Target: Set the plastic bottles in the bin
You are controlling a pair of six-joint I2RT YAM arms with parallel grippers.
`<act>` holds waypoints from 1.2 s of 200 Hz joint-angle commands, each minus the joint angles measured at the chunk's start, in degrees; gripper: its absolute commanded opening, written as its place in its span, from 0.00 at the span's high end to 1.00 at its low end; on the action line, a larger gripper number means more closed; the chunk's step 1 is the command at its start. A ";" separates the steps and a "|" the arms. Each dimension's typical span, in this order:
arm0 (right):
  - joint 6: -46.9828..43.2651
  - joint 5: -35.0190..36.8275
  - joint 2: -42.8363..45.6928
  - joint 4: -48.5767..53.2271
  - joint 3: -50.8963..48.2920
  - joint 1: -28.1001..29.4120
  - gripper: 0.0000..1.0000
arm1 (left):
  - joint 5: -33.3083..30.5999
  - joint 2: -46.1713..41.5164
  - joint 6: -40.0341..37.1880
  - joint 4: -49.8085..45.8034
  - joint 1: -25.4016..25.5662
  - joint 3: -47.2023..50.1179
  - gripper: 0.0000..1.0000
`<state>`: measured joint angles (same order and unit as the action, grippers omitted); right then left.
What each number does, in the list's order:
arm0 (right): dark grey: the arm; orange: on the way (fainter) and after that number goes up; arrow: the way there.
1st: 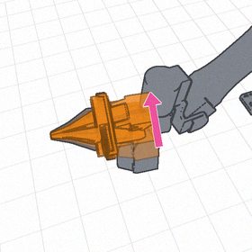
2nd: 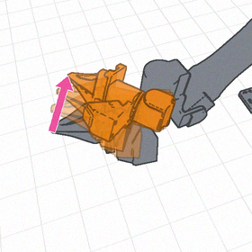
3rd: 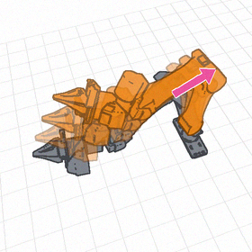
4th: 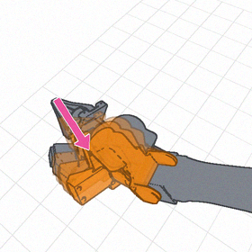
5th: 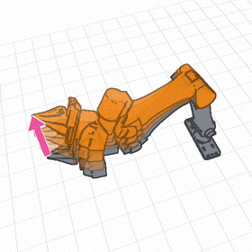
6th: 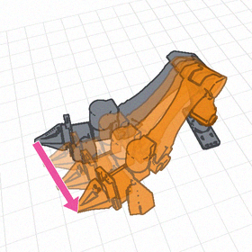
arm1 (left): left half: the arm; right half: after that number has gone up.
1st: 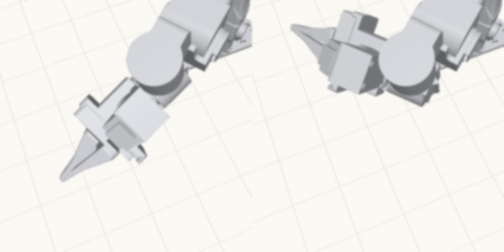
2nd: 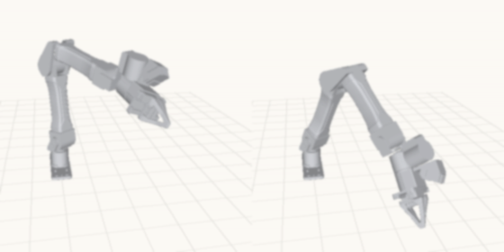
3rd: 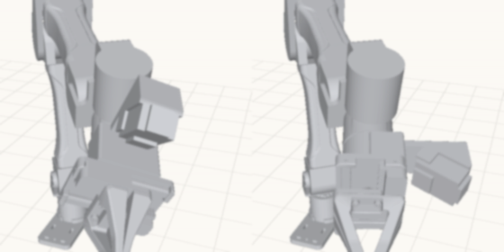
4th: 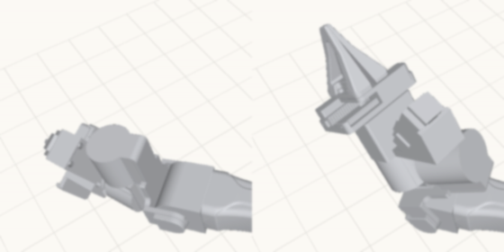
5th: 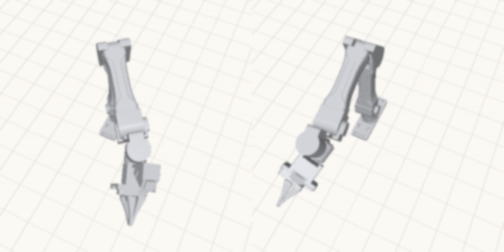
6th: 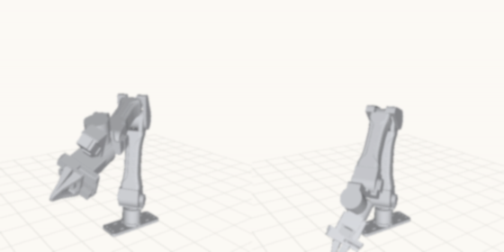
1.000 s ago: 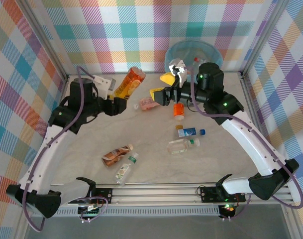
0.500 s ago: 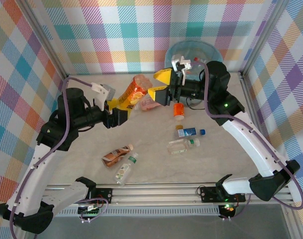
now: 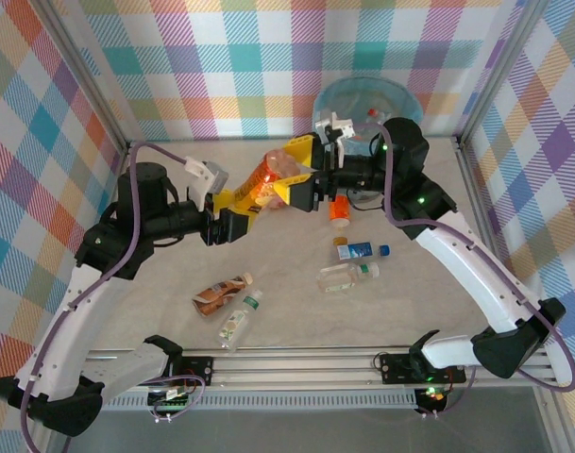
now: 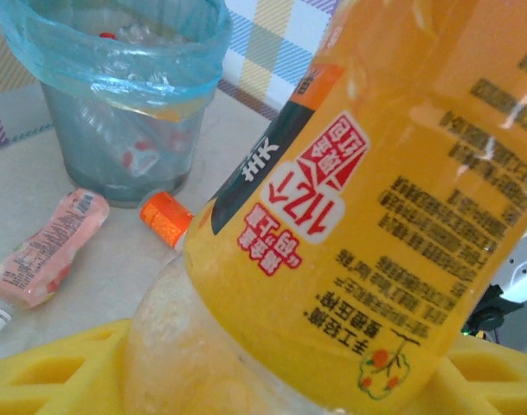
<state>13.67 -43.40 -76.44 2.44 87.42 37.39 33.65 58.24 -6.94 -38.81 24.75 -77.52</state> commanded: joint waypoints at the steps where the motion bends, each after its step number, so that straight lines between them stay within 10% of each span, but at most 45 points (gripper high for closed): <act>1: -3.09 -1.43 -0.42 -1.40 0.01 0.89 0.04 | 2.29 0.17 -1.17 0.36 0.65 -1.11 0.35; 91: -5.75 2.97 -1.52 4.83 3.18 1.55 0.36 | 0.77 1.13 -2.38 -1.62 1.15 -2.40 0.32; 147: -6.54 7.89 -0.72 7.60 6.12 1.56 0.45 | -4.06 -1.87 -3.10 -0.97 1.17 -2.75 0.06; 240: -17.04 41.08 -5.01 20.58 19.29 -5.38 0.47 | -20.37 -4.10 1.97 0.57 1.17 -4.42 0.03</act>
<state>-0.54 -13.54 -79.02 20.56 102.59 35.83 17.12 53.91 -6.81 -38.92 25.47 -80.47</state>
